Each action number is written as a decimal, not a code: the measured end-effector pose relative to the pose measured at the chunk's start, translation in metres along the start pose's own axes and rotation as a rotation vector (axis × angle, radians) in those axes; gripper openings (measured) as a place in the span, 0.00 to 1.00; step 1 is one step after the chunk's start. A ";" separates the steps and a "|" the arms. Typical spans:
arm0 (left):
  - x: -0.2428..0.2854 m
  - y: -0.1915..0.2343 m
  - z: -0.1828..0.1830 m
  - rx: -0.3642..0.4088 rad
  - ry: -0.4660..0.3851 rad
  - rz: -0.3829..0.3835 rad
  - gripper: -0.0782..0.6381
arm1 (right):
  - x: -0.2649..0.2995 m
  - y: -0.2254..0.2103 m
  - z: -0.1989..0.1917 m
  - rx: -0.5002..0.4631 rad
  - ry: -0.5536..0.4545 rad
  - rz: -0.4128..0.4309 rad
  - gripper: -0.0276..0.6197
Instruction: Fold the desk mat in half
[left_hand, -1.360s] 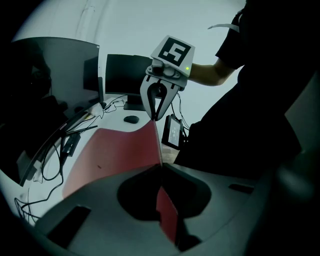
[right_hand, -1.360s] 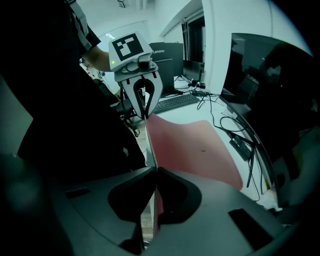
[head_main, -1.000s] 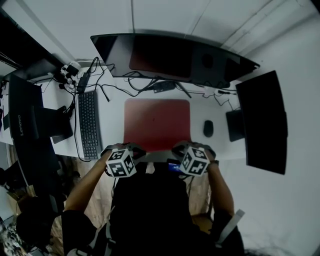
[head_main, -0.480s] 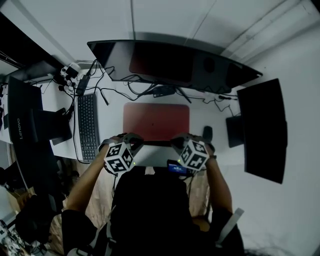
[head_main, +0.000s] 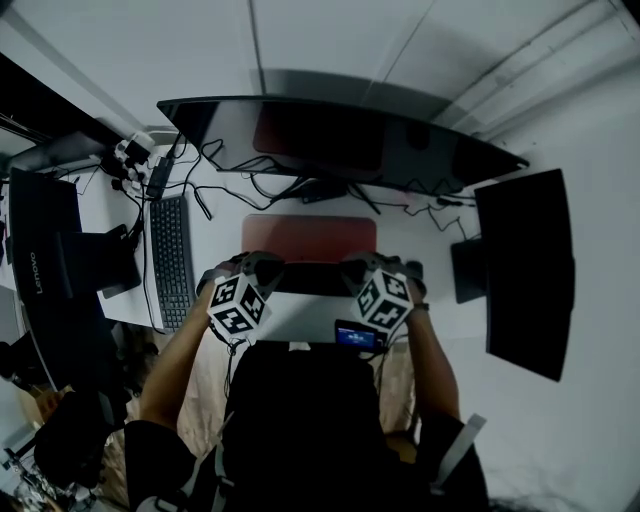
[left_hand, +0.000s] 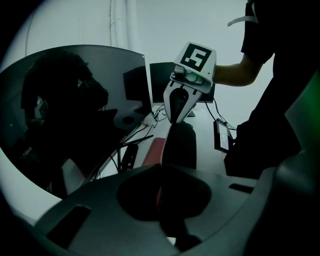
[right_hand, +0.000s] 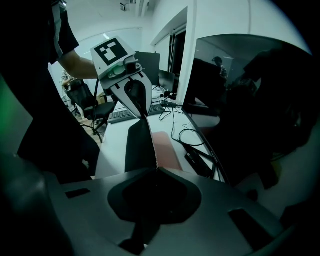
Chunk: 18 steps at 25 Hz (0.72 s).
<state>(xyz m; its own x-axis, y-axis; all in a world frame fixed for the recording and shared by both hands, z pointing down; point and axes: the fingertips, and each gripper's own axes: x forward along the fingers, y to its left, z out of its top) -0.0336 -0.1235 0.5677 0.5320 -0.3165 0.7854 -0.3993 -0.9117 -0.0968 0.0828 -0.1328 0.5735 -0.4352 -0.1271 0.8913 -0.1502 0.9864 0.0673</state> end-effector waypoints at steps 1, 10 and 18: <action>0.002 0.006 0.000 -0.006 -0.001 0.011 0.13 | 0.002 -0.006 0.001 -0.002 -0.002 -0.011 0.07; 0.028 0.055 -0.006 -0.053 0.007 0.108 0.13 | 0.031 -0.055 0.007 -0.008 -0.006 -0.080 0.07; 0.057 0.089 -0.017 -0.076 0.022 0.169 0.13 | 0.062 -0.091 0.005 -0.007 -0.006 -0.137 0.07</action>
<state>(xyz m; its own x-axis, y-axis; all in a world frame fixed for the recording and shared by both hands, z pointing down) -0.0510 -0.2180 0.6138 0.4368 -0.4567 0.7750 -0.5376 -0.8233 -0.1822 0.0650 -0.2312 0.6199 -0.4160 -0.2614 0.8710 -0.2020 0.9604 0.1917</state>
